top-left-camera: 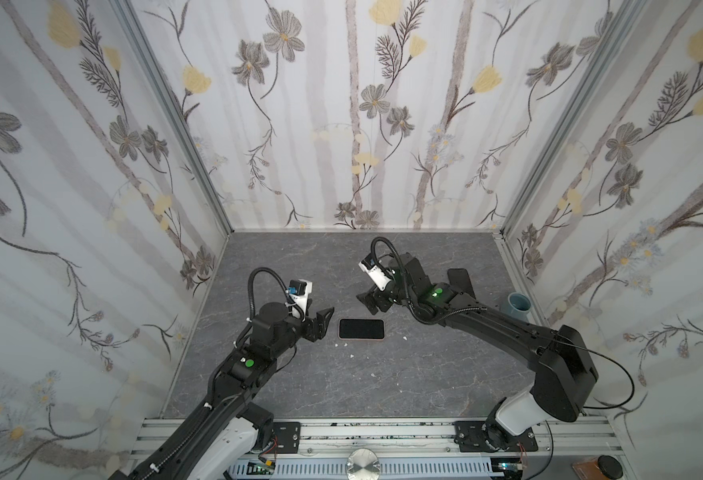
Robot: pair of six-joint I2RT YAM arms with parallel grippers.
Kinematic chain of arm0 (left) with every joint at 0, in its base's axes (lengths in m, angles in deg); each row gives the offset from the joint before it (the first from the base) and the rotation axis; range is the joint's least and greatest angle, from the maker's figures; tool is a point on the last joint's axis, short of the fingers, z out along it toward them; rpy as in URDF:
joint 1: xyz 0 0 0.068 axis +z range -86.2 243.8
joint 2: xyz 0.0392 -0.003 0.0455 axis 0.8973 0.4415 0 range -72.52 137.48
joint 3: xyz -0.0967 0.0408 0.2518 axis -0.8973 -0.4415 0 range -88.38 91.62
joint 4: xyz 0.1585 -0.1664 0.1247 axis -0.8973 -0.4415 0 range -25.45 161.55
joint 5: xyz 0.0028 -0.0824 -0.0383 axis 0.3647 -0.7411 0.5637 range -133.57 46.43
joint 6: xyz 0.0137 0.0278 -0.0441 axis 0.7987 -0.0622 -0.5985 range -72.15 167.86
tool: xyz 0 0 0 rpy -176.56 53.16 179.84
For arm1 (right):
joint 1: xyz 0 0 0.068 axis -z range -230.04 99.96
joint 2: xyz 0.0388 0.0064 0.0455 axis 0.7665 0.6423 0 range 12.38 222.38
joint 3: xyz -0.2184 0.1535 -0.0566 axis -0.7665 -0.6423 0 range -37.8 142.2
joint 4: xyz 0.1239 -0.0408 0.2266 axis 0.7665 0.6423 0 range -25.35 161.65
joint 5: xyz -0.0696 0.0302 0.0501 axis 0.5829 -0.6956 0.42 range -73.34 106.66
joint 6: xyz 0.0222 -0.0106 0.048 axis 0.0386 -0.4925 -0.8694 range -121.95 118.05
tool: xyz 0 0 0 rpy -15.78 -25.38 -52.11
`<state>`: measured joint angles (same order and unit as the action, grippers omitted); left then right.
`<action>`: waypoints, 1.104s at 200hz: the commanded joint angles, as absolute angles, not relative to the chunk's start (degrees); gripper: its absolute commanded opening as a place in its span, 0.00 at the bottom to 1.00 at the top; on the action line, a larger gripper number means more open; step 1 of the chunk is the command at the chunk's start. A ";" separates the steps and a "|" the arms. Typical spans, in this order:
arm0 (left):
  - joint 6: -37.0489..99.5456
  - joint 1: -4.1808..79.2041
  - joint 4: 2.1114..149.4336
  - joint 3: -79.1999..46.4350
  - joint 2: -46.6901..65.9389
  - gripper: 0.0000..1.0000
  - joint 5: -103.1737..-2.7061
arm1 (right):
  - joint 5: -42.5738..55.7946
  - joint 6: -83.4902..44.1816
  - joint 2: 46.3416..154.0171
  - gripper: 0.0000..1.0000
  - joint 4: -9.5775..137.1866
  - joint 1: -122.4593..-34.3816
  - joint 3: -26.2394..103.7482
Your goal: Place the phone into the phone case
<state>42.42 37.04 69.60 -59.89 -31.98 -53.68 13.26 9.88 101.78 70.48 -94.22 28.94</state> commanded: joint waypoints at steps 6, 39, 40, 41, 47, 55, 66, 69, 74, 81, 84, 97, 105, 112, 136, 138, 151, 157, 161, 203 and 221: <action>47.26 36.74 70.94 -64.20 -36.94 0.77 -55.13 | 4.18 29.72 102.39 1.00 60.40 -94.23 25.76; 48.60 36.04 71.36 -66.92 -38.95 0.82 -55.73 | 2.61 36.72 110.95 1.00 73.28 -94.17 33.41; 48.62 36.03 71.45 -66.93 -38.90 0.82 -55.62 | 2.61 36.89 111.19 1.00 73.49 -94.16 33.62; 48.63 36.03 71.50 -66.98 -38.88 0.82 -55.53 | 2.60 37.07 111.40 1.00 73.91 -94.16 33.86; 48.84 35.96 71.87 -67.16 -38.71 0.82 -55.08 | 2.51 37.86 112.55 1.00 75.73 -94.18 34.77; 49.19 35.94 72.14 -67.14 -38.31 0.82 -54.38 | 2.10 39.17 113.88 1.00 77.27 -94.18 35.43; 49.43 35.98 72.02 -67.09 -37.77 0.84 -52.39 | 1.68 40.93 115.16 1.00 78.40 -94.18 35.71; 49.44 35.94 71.95 -67.10 -37.68 0.85 -51.78 | 1.64 41.31 115.46 1.00 78.41 -94.16 35.69; 49.53 35.94 71.78 -67.11 -37.55 0.87 -50.71 | 1.73 41.96 115.99 1.00 78.68 -94.22 35.70; 49.84 35.95 71.57 -67.07 -37.37 0.89 -49.26 | 1.85 43.14 116.71 1.00 79.23 -94.18 35.99; 49.83 35.94 71.42 -67.10 -37.36 0.90 -48.60 | 1.95 43.47 117.03 1.00 79.46 -94.16 36.04; 49.61 35.94 71.44 -67.24 -37.42 0.94 -45.59 | 2.56 44.50 118.27 1.00 80.21 -94.21 36.61; 49.65 35.97 71.46 -67.36 -37.44 0.96 -44.50 | 2.74 45.26 118.99 1.00 81.24 -94.20 37.13; 49.67 36.02 71.46 -67.45 -37.39 0.97 -43.84 | 2.86 45.70 119.59 1.00 82.03 -94.19 37.68; 49.65 36.03 71.55 -67.52 -37.36 1.00 -42.97 | 2.37 48.43 121.76 1.00 85.37 -94.17 39.19; 49.62 36.03 71.55 -67.54 -37.36 1.00 -42.91 | 2.35 48.72 121.95 1.00 85.85 -94.18 39.43; 49.77 36.03 71.55 -67.69 -37.19 1.00 -42.57 | 2.45 49.87 123.45 1.00 88.56 -94.33 41.00; 49.78 36.03 71.55 -67.66 -37.12 1.00 -42.30 | 2.68 50.04 124.04 1.00 89.74 -94.35 41.88; 49.80 36.03 71.55 -67.71 -37.02 1.00 -42.06 | 2.79 50.16 124.40 1.00 90.35 -94.42 42.28; 50.16 36.08 71.38 -67.80 -36.40 1.00 -40.27 | 2.20 51.07 127.04 1.00 95.71 -94.43 45.37; 50.28 36.22 71.35 -67.80 -36.22 1.00 -39.08 | 2.78 51.28 127.63 1.00 95.81 -94.42 45.52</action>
<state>49.37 36.05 70.10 -67.61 -36.44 -41.46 3.47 49.57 126.88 92.60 -94.37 44.81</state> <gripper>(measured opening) 0.998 0.997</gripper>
